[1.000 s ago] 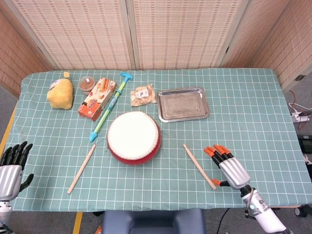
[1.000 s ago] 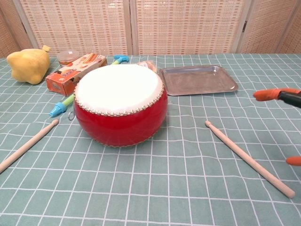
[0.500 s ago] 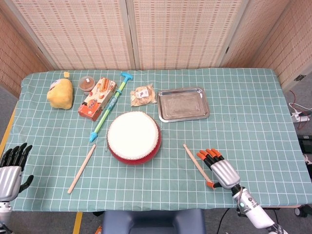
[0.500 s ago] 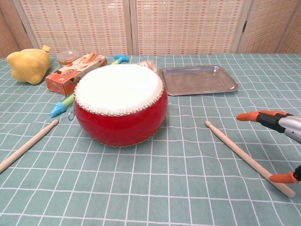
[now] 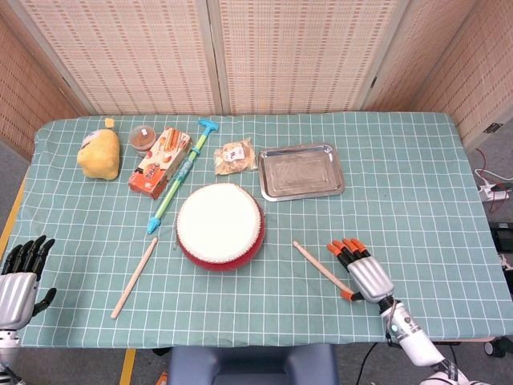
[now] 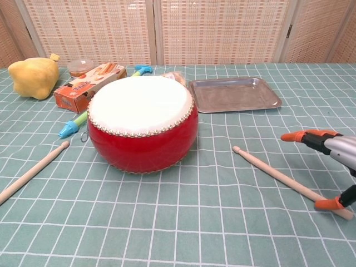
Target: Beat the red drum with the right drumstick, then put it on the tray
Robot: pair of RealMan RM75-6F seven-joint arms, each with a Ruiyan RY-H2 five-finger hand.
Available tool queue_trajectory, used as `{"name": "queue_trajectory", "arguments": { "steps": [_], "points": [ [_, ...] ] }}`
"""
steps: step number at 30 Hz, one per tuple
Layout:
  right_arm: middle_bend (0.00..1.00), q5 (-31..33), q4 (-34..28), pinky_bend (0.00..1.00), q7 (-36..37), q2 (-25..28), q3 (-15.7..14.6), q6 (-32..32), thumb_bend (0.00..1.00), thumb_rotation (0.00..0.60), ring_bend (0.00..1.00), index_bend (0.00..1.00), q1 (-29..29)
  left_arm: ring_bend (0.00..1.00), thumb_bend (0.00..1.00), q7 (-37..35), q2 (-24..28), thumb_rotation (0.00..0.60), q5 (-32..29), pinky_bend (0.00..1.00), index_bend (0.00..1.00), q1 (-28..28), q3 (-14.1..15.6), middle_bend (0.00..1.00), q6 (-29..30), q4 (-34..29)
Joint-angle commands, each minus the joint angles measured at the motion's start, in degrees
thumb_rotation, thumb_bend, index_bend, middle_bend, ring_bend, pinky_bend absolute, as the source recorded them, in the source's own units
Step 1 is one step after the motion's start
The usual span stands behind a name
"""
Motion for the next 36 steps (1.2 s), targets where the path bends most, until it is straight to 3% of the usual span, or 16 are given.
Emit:
{"name": "queue_trajectory", "arguments": {
  "steps": [1,10,14,19,26,36],
  "points": [
    [0.05,1.2,2.1,0.07,-1.2,-0.2,1.1,0.1,0.11,0.600,0.00,0.09,0.3,0.00,0.24,0.0,-0.1,0.600,0.1,0.01,0.00,-0.2,0.0,0.00,-0.1,0.0],
    [0.05,6.0,7.7,0.07,-2.4,-0.9,5.0,-1.3,0.11,0.600,0.00,0.11,2.1,0.00,0.24,-0.6,0.0,0.600,-0.3,0.01,0.00,-0.2,0.0,0.00,-0.7,0.2],
    [0.05,6.0,3.9,0.07,-0.3,0.7,5.3,-1.0,0.17,0.600,0.00,0.15,2.5,0.00,0.24,-0.7,0.0,0.600,-0.1,0.01,0.00,-0.4,0.1,0.00,-0.8,0.3],
    [0.05,7.6,-2.7,0.07,4.2,2.5,5.6,-5.3,0.20,0.600,0.00,0.31,4.4,0.00,0.24,-0.8,-0.1,0.600,0.1,0.01,0.00,-0.5,0.0,0.00,-0.9,0.3],
    [0.05,11.9,-0.7,0.08,4.4,-1.5,7.9,-10.0,0.27,0.600,0.00,0.40,7.7,0.00,0.24,-1.1,-0.3,0.600,0.1,0.01,0.00,-0.6,0.3,0.00,-1.2,0.6],
    [0.05,15.0,4.7,0.08,5.8,-6.4,8.9,-13.7,0.31,0.600,0.00,0.47,10.3,0.00,0.24,-2.1,-0.4,0.600,-0.4,0.01,0.00,-0.3,0.5,0.00,-1.6,1.5]
  ]
}}
